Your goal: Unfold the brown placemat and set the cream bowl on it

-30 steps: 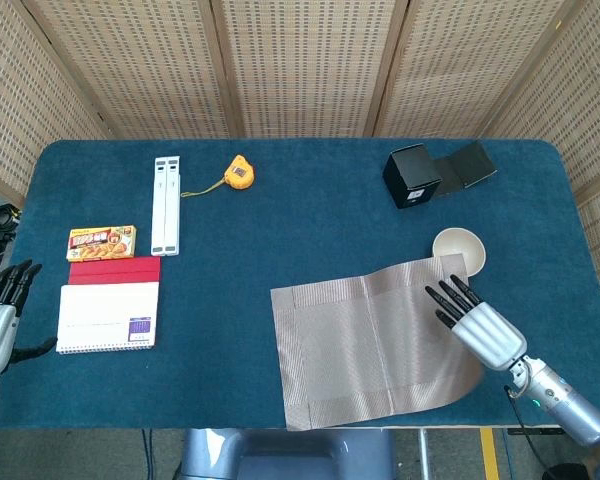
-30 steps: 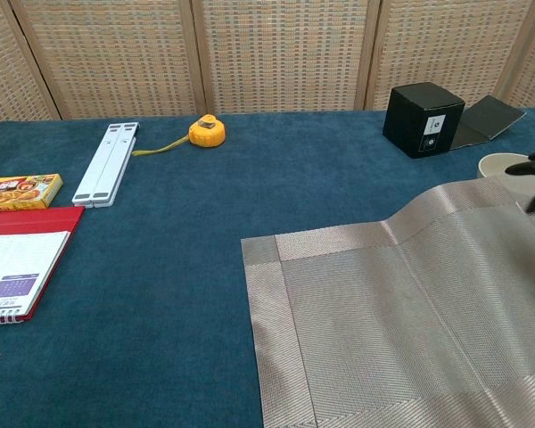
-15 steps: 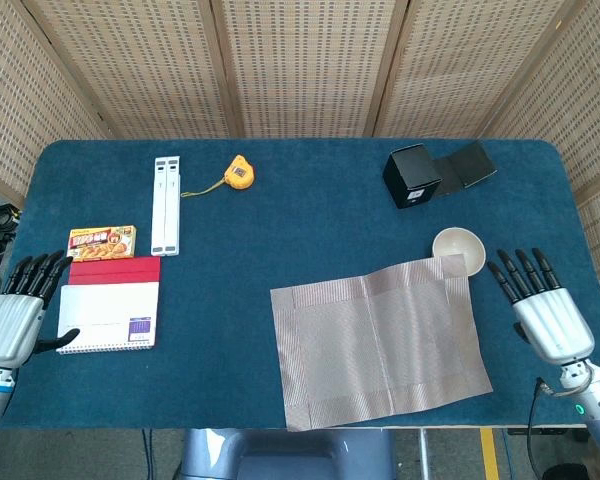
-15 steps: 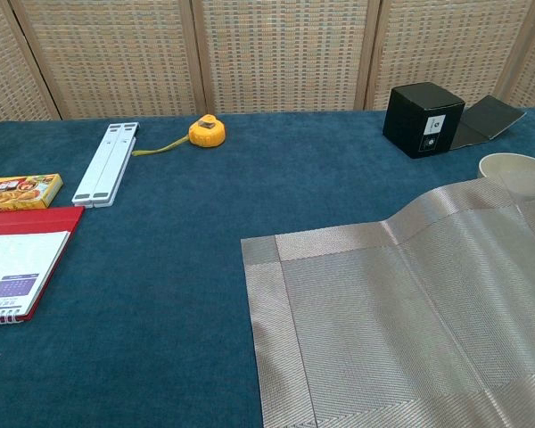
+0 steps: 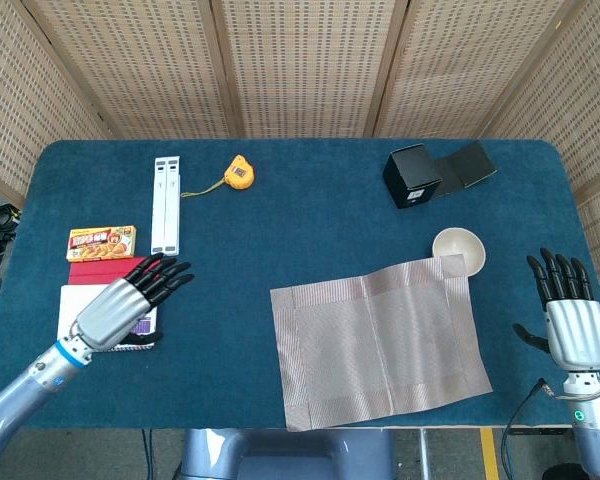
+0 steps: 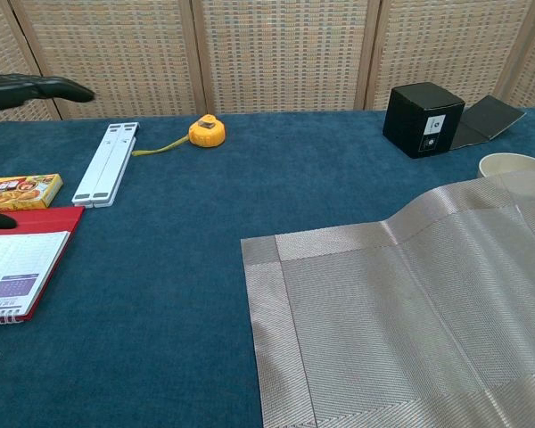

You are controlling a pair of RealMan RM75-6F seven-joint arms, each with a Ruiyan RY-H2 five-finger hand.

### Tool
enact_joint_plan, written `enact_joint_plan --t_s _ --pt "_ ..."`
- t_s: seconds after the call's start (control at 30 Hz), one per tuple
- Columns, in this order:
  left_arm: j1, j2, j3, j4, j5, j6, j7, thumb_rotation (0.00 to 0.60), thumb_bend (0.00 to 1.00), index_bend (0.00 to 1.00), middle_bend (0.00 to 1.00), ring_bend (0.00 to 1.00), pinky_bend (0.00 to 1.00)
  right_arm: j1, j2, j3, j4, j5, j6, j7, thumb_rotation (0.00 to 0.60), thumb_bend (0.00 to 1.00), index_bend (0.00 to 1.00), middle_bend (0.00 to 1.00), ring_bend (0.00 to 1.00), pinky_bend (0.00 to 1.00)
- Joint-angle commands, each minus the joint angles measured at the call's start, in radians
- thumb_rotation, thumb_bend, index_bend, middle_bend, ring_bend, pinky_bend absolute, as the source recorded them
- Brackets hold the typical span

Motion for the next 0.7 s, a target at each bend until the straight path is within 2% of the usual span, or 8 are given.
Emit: enact_joint_plan --t_s 0.03,0.2,0.33,0.7 --pt "-0.144 -0.121 0.002 0.133 0.084 -0.068 -0.043 0.600 0.00 0.01 0.00 0.00 0.00 -0.008 -0.009 0.011 -0.001 -0.002 0.008 -0.006 0.600 0.00 0.00 0.00 0.00 0.00" --pt "-0.258 -0.213 0.001 0.200 0.116 -0.141 -0.041 0.600 0.00 0.04 0.00 0.00 0.00 -0.014 -0.014 0.029 0.015 0.006 0.004 -0.008 0.600 0.00 0.00 0.00 0.00 0.00" --pt "-0.337 -0.287 0.019 0.248 0.130 -0.189 -0.057 0.600 0.00 0.07 0.00 0.00 0.00 -0.015 -0.017 0.037 0.033 0.011 -0.015 -0.006 0.600 0.00 0.00 0.00 0.00 0.00" --pt "-0.437 -0.417 0.076 0.303 0.116 -0.278 -0.016 0.600 0.00 0.10 0.00 0.00 0.00 -0.028 -0.006 0.059 0.037 0.021 -0.037 0.022 0.600 0.00 0.00 0.00 0.00 0.00"
